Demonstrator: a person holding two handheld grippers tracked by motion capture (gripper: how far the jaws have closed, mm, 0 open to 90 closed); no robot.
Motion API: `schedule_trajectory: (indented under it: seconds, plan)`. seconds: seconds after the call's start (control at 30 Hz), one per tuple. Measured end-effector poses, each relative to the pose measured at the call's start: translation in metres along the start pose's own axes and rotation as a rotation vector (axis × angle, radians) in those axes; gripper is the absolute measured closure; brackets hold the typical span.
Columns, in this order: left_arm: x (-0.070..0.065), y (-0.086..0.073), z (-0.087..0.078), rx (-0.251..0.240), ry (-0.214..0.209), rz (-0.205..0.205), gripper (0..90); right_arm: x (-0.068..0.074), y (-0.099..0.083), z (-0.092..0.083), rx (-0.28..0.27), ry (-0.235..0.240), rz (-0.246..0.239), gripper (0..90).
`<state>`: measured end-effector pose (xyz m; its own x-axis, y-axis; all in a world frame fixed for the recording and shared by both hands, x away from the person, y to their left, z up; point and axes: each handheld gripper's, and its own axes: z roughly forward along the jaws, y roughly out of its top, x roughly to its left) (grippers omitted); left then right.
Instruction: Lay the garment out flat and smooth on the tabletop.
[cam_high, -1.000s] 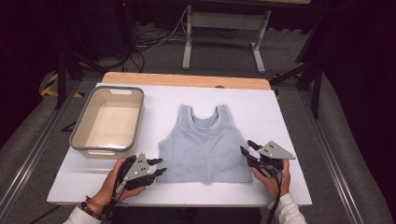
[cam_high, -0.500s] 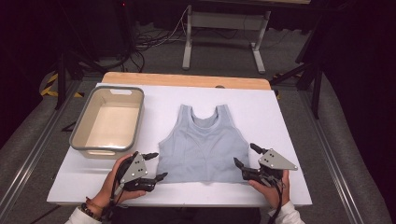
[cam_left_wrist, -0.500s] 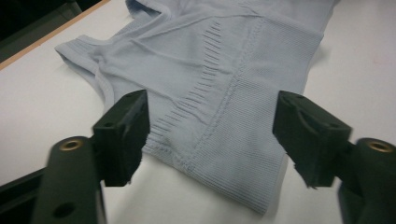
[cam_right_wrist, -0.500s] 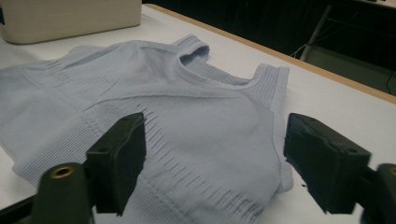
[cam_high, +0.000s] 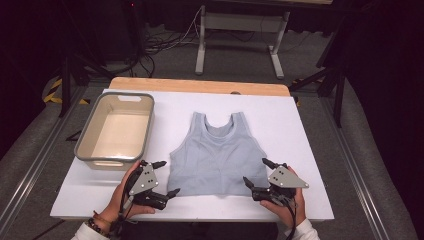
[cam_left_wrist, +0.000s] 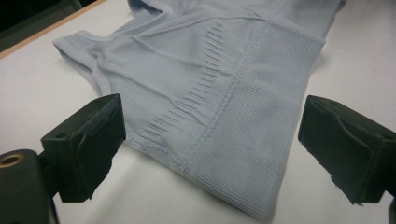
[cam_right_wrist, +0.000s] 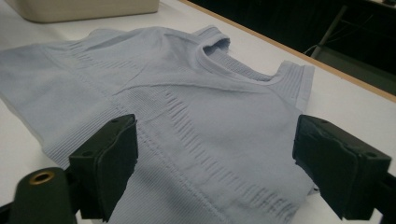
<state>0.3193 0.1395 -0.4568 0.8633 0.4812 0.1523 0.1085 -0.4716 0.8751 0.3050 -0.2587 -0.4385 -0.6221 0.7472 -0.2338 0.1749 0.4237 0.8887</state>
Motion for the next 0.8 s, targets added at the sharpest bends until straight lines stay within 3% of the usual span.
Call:
schedule_trajectory:
  seconds: [0.2,0.8]
  plan:
    - [0.0,-0.002,-0.002,0.001,0.005,-0.006,7.6,0.004,0.002,0.006,0.005,0.012,-0.019,15.1]
    - [-0.001,-0.009,-0.007,0.023,0.018,-0.024,7.7,0.003,0.006,0.02,0.01,0.021,-0.012,16.0]
